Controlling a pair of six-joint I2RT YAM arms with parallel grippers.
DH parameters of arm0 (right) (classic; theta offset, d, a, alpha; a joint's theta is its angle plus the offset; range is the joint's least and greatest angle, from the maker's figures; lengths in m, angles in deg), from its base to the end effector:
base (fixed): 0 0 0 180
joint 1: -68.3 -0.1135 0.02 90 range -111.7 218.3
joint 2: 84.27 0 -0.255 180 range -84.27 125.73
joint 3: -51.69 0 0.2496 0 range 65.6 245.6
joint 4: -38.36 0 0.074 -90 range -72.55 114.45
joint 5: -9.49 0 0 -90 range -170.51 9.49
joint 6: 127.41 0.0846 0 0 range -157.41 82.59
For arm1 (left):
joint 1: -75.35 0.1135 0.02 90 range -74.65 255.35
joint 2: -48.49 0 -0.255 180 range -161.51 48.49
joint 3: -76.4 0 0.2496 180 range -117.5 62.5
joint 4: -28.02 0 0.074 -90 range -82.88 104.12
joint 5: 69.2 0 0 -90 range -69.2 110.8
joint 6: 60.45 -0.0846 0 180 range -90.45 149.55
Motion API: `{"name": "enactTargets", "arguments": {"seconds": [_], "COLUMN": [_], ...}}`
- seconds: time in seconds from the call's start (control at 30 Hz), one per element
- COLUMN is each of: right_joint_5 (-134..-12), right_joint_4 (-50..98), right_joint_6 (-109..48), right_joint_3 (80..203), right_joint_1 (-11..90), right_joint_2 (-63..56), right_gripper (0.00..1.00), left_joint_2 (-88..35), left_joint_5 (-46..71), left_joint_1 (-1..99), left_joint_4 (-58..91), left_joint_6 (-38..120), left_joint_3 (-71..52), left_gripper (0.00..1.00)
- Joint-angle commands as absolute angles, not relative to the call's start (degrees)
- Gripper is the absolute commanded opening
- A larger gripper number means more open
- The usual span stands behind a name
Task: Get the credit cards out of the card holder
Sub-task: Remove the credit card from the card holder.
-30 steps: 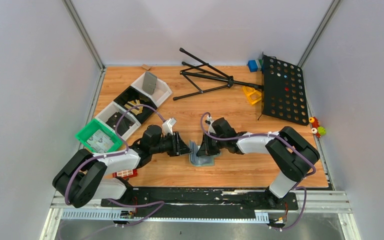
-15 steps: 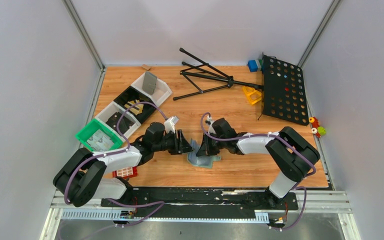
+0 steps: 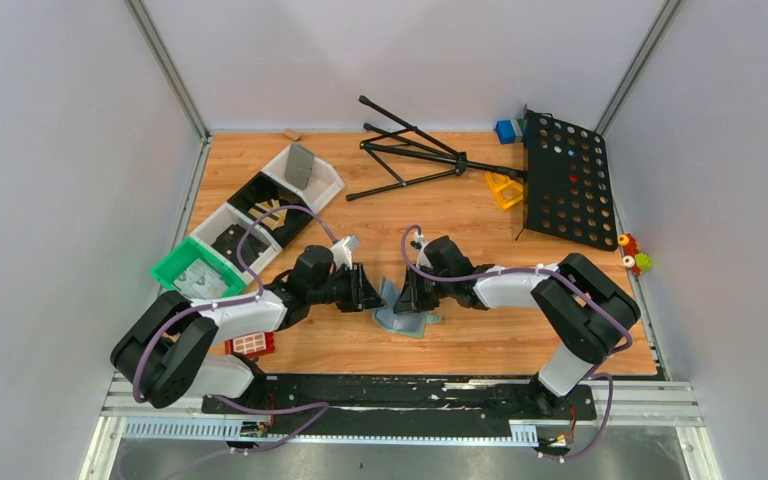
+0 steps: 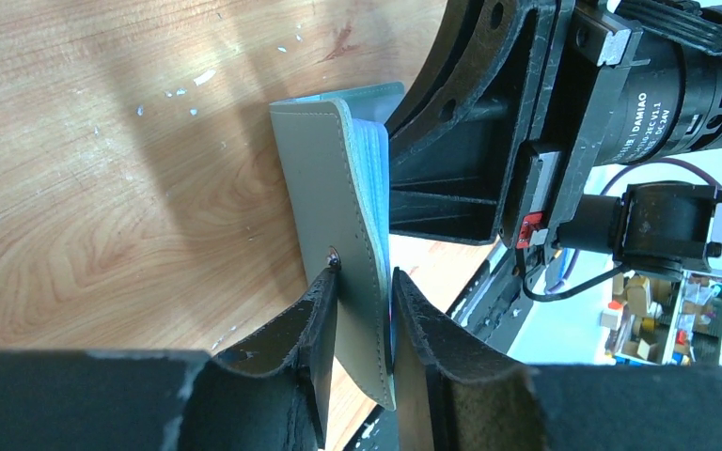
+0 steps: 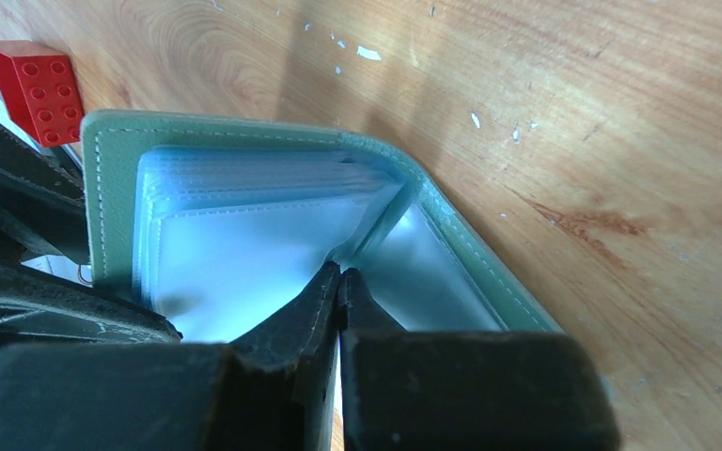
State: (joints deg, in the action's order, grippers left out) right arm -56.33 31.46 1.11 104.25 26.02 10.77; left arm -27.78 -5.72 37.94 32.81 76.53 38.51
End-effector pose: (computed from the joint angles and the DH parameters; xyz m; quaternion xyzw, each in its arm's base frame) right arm 0.2171 0.2442 0.0842 -0.1027 0.9141 0.3696 0.1312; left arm 0.1993 -0.2000 0.1234 0.0365 0.8638 -0.4587 0.2051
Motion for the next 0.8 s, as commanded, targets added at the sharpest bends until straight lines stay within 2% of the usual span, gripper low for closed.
{"name": "enactTargets", "arguments": {"seconds": [0.0,0.17,0.33,0.47,0.53,0.7,0.77], "right_joint_5": [-57.1,-58.9,-60.9,-60.9,-61.2,-61.9,-61.9], "right_joint_4": [29.9,30.0,28.8,28.9,29.0,29.0,29.7], "right_joint_6": [0.5,1.1,1.9,2.9,3.6,5.6,6.5], "right_joint_3": [104.2,102.6,101.6,102.0,102.4,103.1,103.0], "right_joint_1": [25.8,25.8,25.8,25.8,25.8,25.8,25.8], "right_joint_2": [8.9,4.4,-0.5,-2.8,-3.5,-3.1,-2.5], "right_gripper": [0.09,0.26,0.36,0.51,0.62,0.77,0.78], "left_joint_2": [-26.3,-23.6,-23.3,-23.4,-23.6,-22.9,-22.4], "left_joint_5": [-6.0,-2.2,-1.9,-3.1,-4.0,-5.3,-5.3], "left_joint_1": [37.6,37.6,37.6,37.6,37.6,37.6,37.6], "left_joint_4": [33.0,29.4,29.3,29.7,30.6,32.2,32.4], "left_joint_6": [75.1,73.8,74.0,73.8,74.0,74.5,74.4], "left_joint_3": [36.9,36.9,37.2,37.2,37.3,37.6,37.7], "left_gripper": [0.33,0.32,0.31,0.32,0.32,0.39,0.40]}}
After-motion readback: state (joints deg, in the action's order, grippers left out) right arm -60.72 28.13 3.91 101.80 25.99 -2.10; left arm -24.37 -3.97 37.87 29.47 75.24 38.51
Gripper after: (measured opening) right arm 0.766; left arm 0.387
